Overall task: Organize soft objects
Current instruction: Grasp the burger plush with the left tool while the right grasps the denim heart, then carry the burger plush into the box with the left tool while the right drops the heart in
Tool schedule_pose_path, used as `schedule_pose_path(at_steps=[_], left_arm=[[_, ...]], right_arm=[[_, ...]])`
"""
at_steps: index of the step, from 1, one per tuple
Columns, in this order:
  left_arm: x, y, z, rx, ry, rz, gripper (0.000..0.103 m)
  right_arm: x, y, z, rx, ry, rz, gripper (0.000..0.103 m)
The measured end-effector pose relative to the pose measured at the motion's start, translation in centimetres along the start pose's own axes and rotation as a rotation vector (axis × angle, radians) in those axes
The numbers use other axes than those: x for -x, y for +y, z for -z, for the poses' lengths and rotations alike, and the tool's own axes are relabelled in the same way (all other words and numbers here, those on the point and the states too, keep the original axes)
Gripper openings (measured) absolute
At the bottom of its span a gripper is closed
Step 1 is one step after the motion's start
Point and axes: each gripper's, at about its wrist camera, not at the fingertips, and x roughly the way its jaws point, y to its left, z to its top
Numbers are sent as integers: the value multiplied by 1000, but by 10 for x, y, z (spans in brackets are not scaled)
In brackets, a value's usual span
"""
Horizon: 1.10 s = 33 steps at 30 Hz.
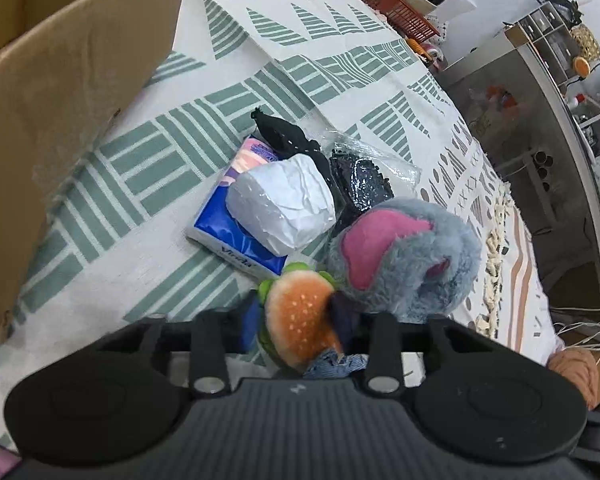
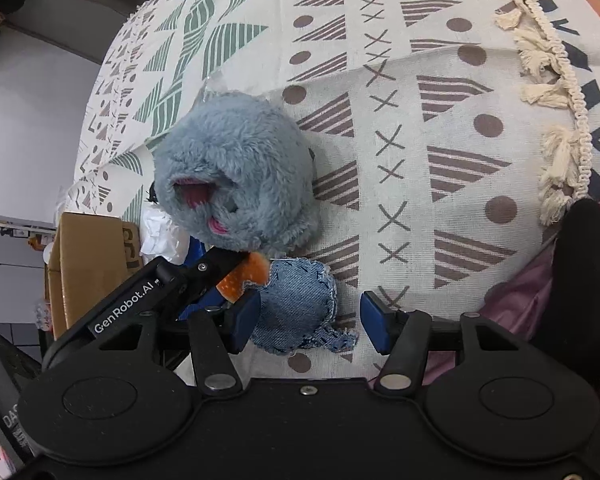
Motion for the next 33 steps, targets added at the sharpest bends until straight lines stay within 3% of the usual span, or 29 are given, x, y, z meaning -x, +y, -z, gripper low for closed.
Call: schedule_pose_path(at_steps=[5,13,18,33], left_arm=[[7,-1,4,-7,-25,-1,23],[27,-2,8,-52,-68,-73,21],[45,-7,10,-76,-96,-109,20],[116,-16,9,-123,-172,-148,20]], right_arm=[[-5,3,0,11,-8,-6,45],[-14,10,3,40,-1,19,38],[-11,12,6,57,-9,-16,29],[45,15,21,145,-155,-123,28]])
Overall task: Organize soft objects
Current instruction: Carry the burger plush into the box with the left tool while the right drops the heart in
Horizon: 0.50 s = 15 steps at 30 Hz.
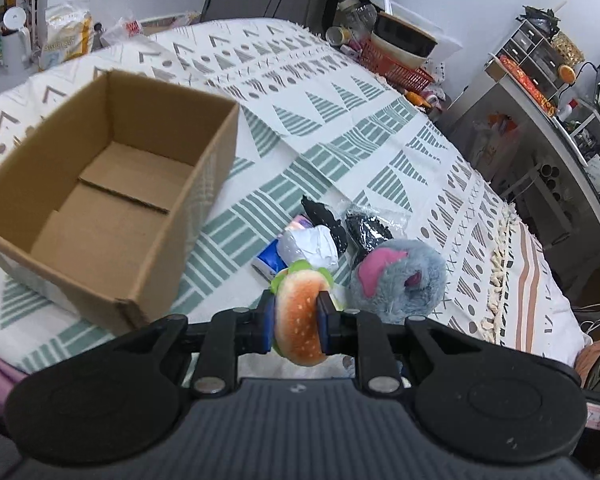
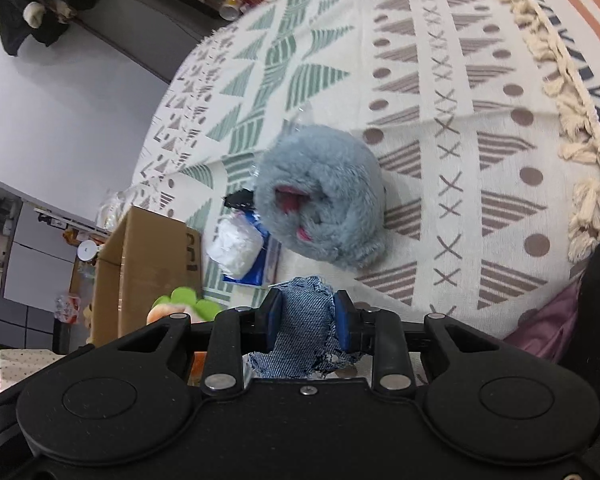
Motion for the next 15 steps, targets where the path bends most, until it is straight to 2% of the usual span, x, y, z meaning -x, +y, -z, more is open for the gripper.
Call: schedule_pose_path(at_steps=[15], left_arm=[[56,35,-24,48,-86,15,20]], right_arm=[[33,21,5,86,-125,-144,28]])
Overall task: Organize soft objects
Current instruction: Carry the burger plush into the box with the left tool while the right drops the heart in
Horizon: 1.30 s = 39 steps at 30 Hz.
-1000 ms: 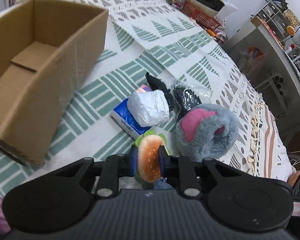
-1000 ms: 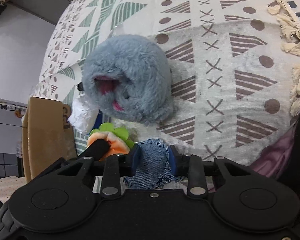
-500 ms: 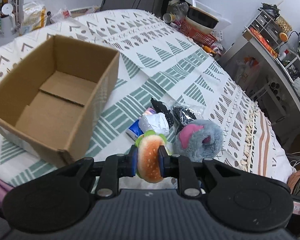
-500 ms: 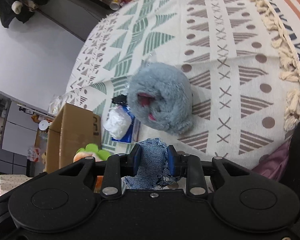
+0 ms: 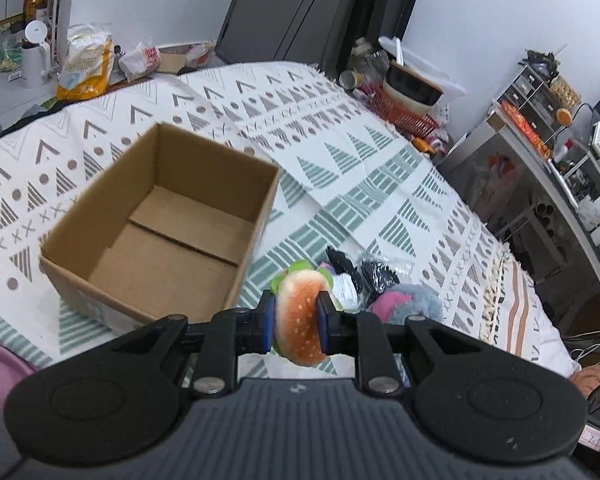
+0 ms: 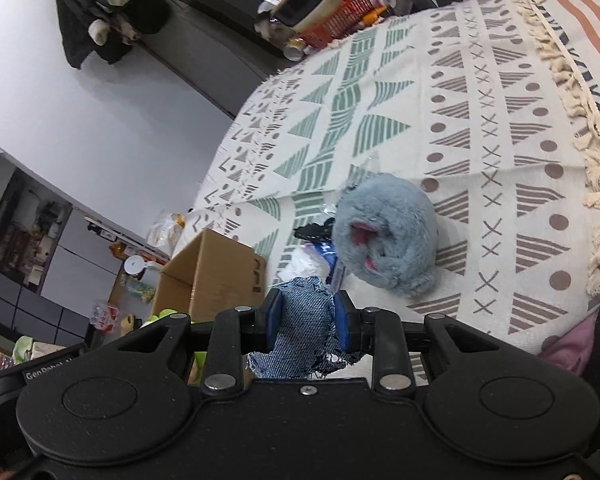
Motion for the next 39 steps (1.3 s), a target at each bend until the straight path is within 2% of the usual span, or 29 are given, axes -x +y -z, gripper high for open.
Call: schedule_pose_path(at_steps=[3,8,12,18,30,39], left_arm=[[13,12,-10,41,-9,24,20],[32,29,-27,70,-52,15,20],[42,43,-40,51,-96,5,20],[45,68,-54,77,-100,-13,20],[29,114,-64,149,-50,-27,20],[2,130,-63,167,36,-14,20]], right_arm=[[3,7,0,16,-2,-7,28],[8,20,-1,27,-1,-20,28],[6,31,-4,-12,25,-51,28],[0,64,-7,-4,30,-75,28],[-38,123,-2,65,81,-67,28],[-72,156,17,137,137,-29,28]])
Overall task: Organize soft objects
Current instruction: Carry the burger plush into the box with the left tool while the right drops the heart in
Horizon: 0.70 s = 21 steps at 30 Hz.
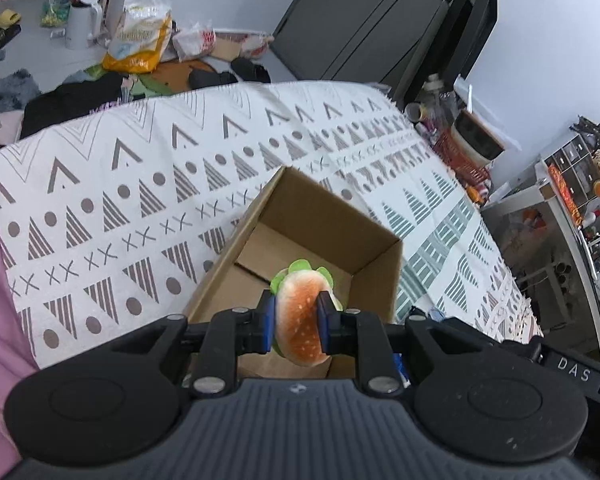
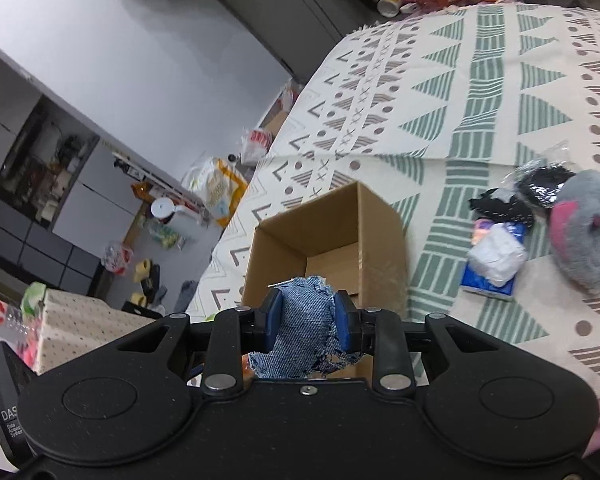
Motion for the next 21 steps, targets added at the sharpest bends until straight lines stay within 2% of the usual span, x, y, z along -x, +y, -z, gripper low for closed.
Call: schedule_pose_path(at_steps=[10,16,19,21], left_arm=[[-26,14,-4,11,73,-17,21],[-26,19,-8,16,78,-35,24],[-24,22,-14,29,95,-58,31],[-20,24,-16,32,82,-60,42]], right_arm=[[-31,10,7,15,37,50,29],[-43,15,11,21,64,66,29],[-48,18,12,20,87,69,34],[-50,19,12,18,96,75,35]])
